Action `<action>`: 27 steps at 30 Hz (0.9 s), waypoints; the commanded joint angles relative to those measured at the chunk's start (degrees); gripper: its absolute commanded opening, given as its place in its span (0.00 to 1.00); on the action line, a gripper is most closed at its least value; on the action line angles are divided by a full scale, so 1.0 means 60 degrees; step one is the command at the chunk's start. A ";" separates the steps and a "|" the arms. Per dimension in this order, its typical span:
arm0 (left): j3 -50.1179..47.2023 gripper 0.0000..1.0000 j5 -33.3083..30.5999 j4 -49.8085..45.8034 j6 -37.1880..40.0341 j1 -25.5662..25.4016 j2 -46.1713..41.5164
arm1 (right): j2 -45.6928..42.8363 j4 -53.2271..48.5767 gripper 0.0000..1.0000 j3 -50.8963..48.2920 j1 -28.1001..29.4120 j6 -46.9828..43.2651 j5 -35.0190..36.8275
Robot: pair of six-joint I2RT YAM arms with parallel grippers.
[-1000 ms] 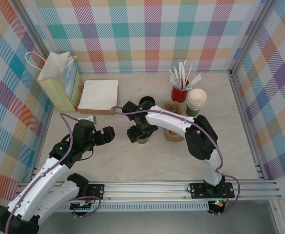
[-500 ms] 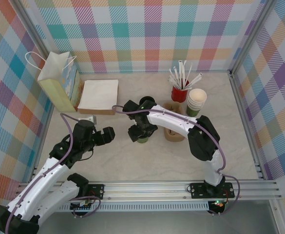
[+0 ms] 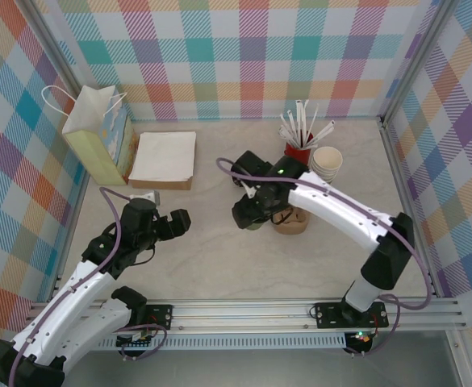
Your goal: Pack the takeout coffee
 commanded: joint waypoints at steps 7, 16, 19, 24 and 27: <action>-0.0134 0.94 0.0156 0.0190 0.0053 0.0121 -0.0171 | -0.2042 -0.0754 0.82 -0.1171 -0.3220 -0.0866 -0.0205; -0.0117 0.94 0.0195 0.0224 0.0001 0.0110 -0.0104 | -0.2459 -0.0110 0.82 -0.2600 -0.6150 -0.1844 -0.0617; -0.0070 0.94 0.0200 0.0222 0.0014 0.0119 -0.0060 | -0.2252 0.0452 0.82 -0.2997 -0.6617 -0.1915 -0.0755; 0.0044 0.94 0.0231 0.0190 0.0043 0.0112 0.0046 | -0.1704 0.1454 0.83 -0.3501 -0.6849 -0.1799 -0.0329; 0.0065 0.94 0.0242 0.0209 0.0051 0.0119 0.0101 | -0.1324 0.2018 0.83 -0.3708 -0.6919 -0.1719 -0.0399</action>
